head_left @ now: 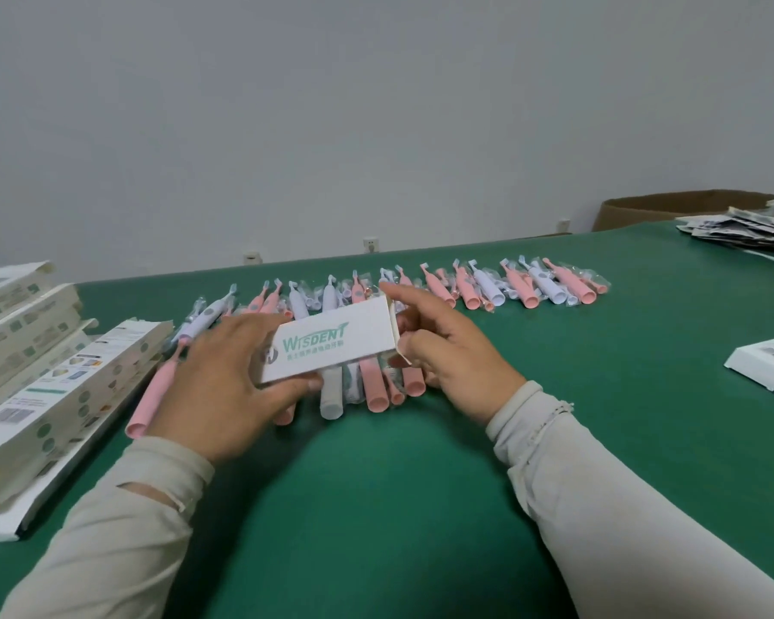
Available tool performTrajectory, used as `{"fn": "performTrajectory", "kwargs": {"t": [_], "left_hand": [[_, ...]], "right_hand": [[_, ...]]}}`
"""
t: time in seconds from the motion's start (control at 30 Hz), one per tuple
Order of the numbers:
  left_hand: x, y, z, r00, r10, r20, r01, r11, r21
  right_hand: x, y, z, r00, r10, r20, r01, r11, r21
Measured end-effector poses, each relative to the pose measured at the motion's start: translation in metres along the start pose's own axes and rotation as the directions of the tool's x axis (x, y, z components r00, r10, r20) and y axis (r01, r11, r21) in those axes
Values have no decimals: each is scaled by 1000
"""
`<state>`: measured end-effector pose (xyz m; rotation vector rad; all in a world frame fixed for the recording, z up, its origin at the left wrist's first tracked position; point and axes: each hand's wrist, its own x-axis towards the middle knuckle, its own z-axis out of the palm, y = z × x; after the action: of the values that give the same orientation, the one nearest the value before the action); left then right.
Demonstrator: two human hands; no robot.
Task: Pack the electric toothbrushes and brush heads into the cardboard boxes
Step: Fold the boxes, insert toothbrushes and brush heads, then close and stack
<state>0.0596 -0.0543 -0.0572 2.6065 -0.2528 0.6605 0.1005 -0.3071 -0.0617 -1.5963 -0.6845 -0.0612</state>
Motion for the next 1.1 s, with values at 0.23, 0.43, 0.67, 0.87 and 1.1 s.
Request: {"fn": "performTrajectory", "kwargs": {"t": [0.23,0.43,0.67,0.87,1.1], "left_hand": [[10,-1,18,993,-21,-115,24,999,26],[5,-19,25,988,-126,-84,141,969,202],[0,-17,23,974,-170,-150,198,961,192],[-3,-14,21,970,-200,-141,223,959,173],[-3,-8,20,977,-188,-103,207,952,224]], "right_hand": [[0,7,-15,990,66,-122,-70,997,-30],[8,21,-41,910,156,-384,-272,924,-269],[-1,35,-44,849,337,-406,-527,501,-686],[4,24,-40,806,421,-416,-567,347,-747],[-5,15,-58,751,462,-472,-625,267,-733]]}}
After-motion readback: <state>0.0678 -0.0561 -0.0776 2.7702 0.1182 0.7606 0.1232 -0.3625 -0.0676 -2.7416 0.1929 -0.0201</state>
